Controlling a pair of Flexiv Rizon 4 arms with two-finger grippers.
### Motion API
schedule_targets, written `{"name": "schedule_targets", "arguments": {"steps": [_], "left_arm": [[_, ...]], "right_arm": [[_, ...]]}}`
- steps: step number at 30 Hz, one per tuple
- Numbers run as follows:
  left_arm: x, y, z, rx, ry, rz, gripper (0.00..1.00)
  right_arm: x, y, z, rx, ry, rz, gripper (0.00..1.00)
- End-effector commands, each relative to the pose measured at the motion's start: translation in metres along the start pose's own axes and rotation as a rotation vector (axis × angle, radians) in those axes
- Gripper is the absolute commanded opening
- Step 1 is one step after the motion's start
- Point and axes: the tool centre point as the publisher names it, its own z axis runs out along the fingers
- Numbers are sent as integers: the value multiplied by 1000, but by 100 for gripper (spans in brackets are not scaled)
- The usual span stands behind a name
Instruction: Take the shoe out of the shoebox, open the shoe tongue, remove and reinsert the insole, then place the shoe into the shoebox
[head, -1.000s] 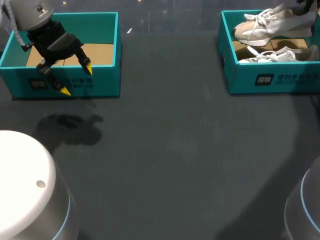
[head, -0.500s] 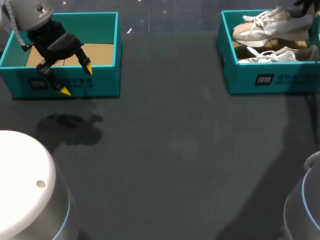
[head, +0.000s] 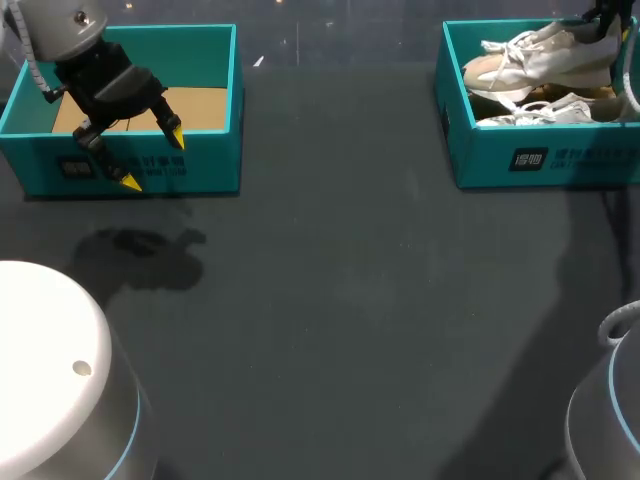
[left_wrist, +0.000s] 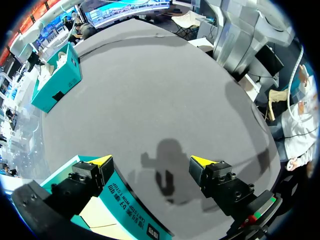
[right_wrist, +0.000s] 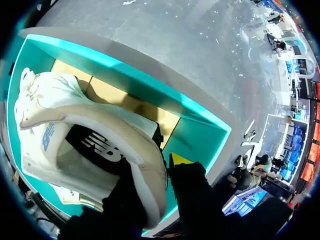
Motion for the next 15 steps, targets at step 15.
{"name": "schedule_targets", "arguments": {"steps": [15], "left_arm": [[0, 0, 0, -2, 1, 1, 100]], "right_arm": [[8, 8, 18, -30, -66, 50, 0]]}}
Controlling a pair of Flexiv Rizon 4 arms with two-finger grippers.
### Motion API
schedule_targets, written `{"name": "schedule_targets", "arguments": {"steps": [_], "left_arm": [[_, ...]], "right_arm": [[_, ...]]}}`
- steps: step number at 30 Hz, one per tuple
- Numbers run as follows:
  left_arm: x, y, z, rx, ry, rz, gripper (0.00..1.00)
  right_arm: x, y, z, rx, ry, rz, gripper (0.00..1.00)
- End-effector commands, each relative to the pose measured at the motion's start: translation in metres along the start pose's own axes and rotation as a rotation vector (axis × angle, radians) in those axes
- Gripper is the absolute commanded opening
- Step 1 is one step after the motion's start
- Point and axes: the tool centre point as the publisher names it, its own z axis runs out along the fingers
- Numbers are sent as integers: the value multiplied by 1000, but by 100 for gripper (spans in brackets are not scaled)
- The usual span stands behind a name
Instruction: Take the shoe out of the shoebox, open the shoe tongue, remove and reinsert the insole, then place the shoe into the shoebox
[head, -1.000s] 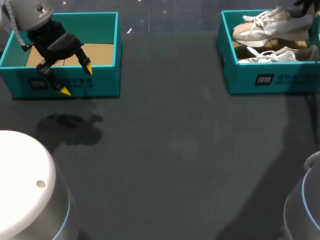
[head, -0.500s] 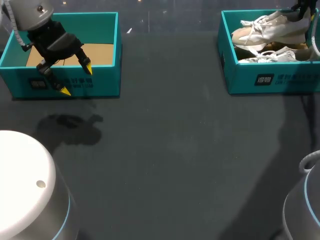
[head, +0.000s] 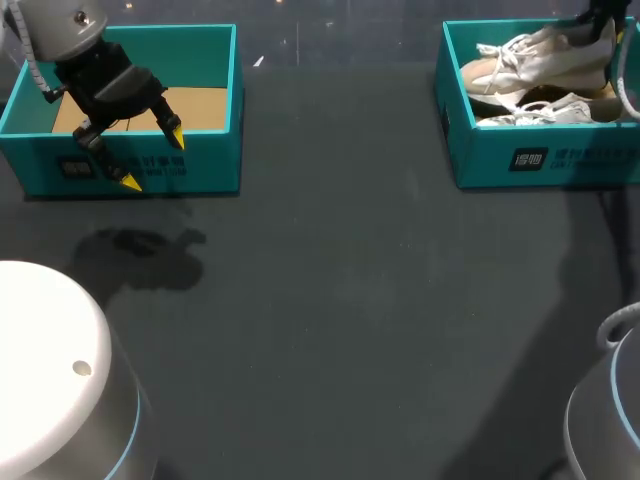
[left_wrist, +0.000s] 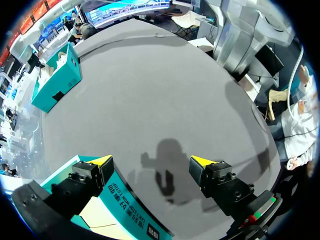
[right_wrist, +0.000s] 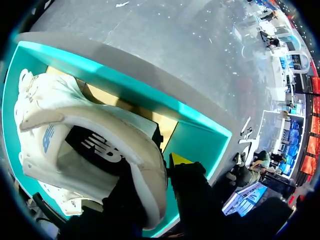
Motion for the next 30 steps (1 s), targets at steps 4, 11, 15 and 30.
{"name": "schedule_targets", "arguments": {"steps": [4, 11, 15, 30], "left_arm": [[0, 0, 0, -2, 1, 0, 100], [0, 0, 0, -2, 1, 0, 100], [0, 0, 0, -2, 1, 0, 100], [0, 0, 0, -2, 1, 0, 100]], "right_arm": [[8, -3, 21, -21, -7, 19, 0], [9, -3, 28, -19, -3, 37, 0], [11, -3, 30, -14, -4, 40, 0], [15, -2, 46, -9, 23, 56, 0]]}}
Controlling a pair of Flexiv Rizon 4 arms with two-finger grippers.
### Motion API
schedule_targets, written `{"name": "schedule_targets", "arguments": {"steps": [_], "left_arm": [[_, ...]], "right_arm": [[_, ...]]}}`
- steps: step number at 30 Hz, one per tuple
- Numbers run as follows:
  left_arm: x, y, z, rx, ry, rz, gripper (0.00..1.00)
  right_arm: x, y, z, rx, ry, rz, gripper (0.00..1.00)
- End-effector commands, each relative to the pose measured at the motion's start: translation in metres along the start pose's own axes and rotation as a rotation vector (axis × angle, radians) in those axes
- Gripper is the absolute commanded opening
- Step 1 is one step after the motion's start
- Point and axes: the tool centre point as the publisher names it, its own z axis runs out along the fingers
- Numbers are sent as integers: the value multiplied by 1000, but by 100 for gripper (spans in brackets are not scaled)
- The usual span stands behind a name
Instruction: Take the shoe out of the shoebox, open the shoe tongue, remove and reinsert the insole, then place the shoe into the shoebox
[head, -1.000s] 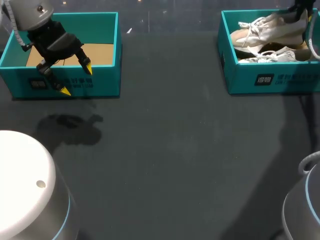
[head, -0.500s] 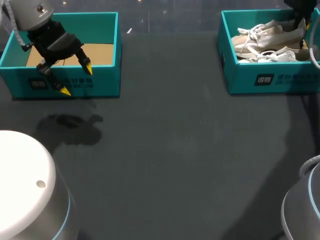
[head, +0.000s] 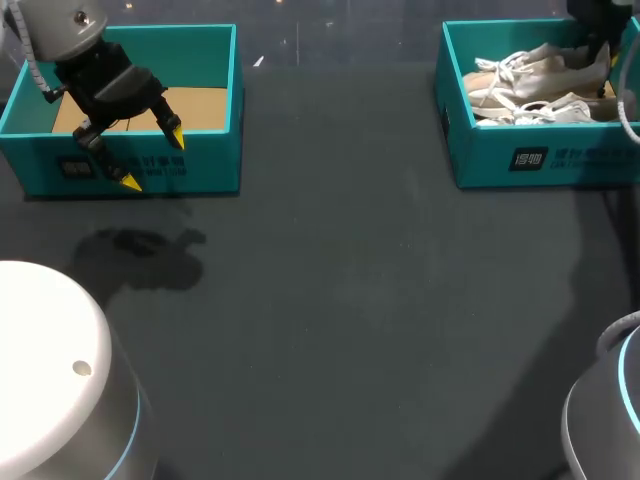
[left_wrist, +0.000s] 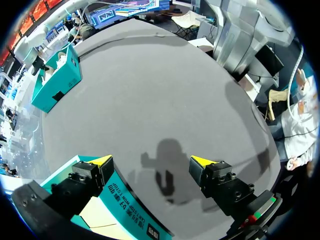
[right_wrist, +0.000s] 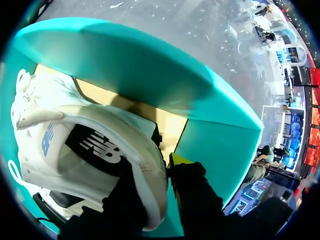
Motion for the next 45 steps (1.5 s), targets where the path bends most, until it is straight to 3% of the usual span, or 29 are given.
{"name": "schedule_targets", "arguments": {"steps": [1, 2, 4, 6, 15, 22, 29, 30, 36, 45], "left_arm": [[0, 0, 0, -2, 1, 1, 100], [0, 0, 0, -2, 1, 1, 100], [0, 0, 0, -2, 1, 1, 100], [0, 0, 0, -2, 1, 1, 100], [0, 0, 0, -2, 1, 1, 100], [0, 0, 0, -2, 1, 1, 100], [0, 0, 0, -2, 1, 1, 100], [0, 0, 0, -2, 1, 1, 100], [0, 0, 0, -2, 1, 1, 100], [0, 0, 0, -2, 1, 1, 100]], "right_arm": [[-1, 5, 6, -5, 22, 6, 0], [-1, 4, 6, -8, 26, 7, 0], [-1, 4, 6, -12, 31, 11, 13], [-2, 3, 7, -14, 35, 13, 19], [-1, 1, 8, -15, 45, 18, 25], [0, 2, 6, -11, 47, 27, 44], [-1, 2, 1, 1, 49, 56, 47], [-1, 2, 0, 2, 48, 61, 51], [-1, -1, -10, 6, 42, 98, 98], [3, -9, -46, -5, 67, 136, 100]]}}
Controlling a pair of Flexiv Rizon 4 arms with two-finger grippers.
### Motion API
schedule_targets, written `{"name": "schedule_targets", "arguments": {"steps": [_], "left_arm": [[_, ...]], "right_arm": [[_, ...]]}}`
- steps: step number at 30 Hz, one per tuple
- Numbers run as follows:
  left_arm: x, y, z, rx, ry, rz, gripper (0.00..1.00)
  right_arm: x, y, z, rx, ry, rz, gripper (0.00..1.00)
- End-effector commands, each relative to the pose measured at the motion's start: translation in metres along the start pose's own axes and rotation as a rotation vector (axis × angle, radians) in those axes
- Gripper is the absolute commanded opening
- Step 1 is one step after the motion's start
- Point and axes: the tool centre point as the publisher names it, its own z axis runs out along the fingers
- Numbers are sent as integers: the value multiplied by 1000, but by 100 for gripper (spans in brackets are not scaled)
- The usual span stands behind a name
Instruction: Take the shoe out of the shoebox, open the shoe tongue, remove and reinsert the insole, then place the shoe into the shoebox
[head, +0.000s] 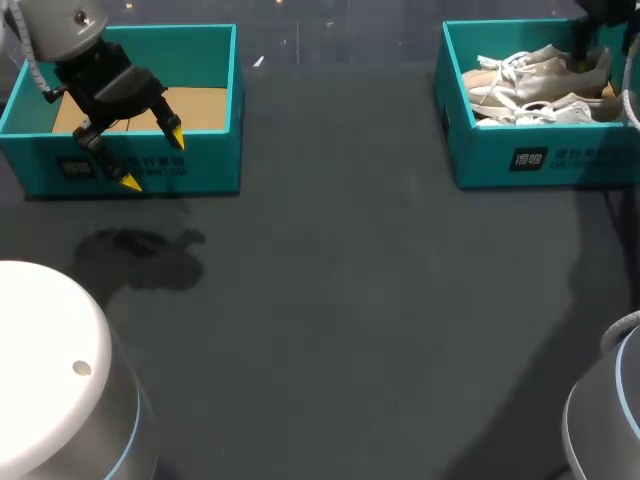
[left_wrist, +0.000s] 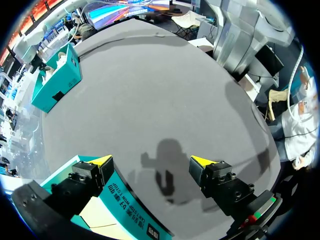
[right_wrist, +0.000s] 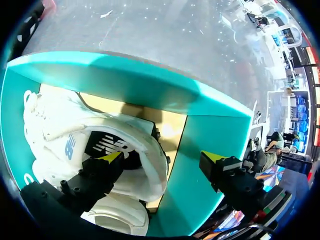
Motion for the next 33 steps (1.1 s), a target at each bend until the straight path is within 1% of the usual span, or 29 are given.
{"name": "schedule_targets", "arguments": {"steps": [1, 2, 4, 5, 14, 16, 17, 18, 19, 20, 22, 23, 24, 25, 30, 32, 33], "left_arm": [[0, 0, 0, -2, 1, 1, 100], [0, 0, 0, -2, 1, 1, 100], [0, 0, 0, -2, 1, 1, 100], [0, 0, 0, -2, 1, 1, 100], [0, 0, 0, -2, 1, 1, 100], [-4, -4, -10, 0, -30, -117, 100], [-6, -5, -17, 16, -53, -204, 100], [-7, -4, -20, 35, -50, -250, 100], [-9, -3, -25, 43, -49, -340, 100], [-12, -1, -28, 26, -63, -445, 100], [-10, 1, -35, 32, -93, -547, 100], [-11, 3, -40, -3, -114, -655, 100], [-11, 5, -41, -11, -135, -709, 100], [-10, 9, -46, -27, -158, -816, 100], [-13, 29, -60, -71, -251, -1101, 100], [-15, 36, -62, -75, -258, -1171, 100], [-15, 41, -64, -93, -278, -1234, 100]], "right_arm": [[2, -10, -30, -3, 8, 4, 100], [4, -12, -37, -18, 10, 8, 100], [6, -14, -46, -16, 13, 10, 100], [9, -17, -52, -29, 19, 9, 100], [27, -31, -83, -61, 38, 1, 100], [31, -35, -88, -64, 43, 5, 100], [34, -38, -92, -66, 44, 7, 100], [36, -39, -93, -66, 45, 9, 100], [38, -41, -95, -66, 48, 11, 100], [42, -44, -97, -68, 53, 13, 100], [46, -46, -99, -67, 57, 13, 100], [49, -48, -101, -66, 61, 13, 100], [50, -49, -102, -66, 63, 13, 100], [53, -51, -104, -66, 67, 14, 100], [63, -62, -110, -65, 80, 20, 100], [66, -67, -112, -66, 86, 23, 100], [67, -69, -113, -66, 91, 25, 100]]}}
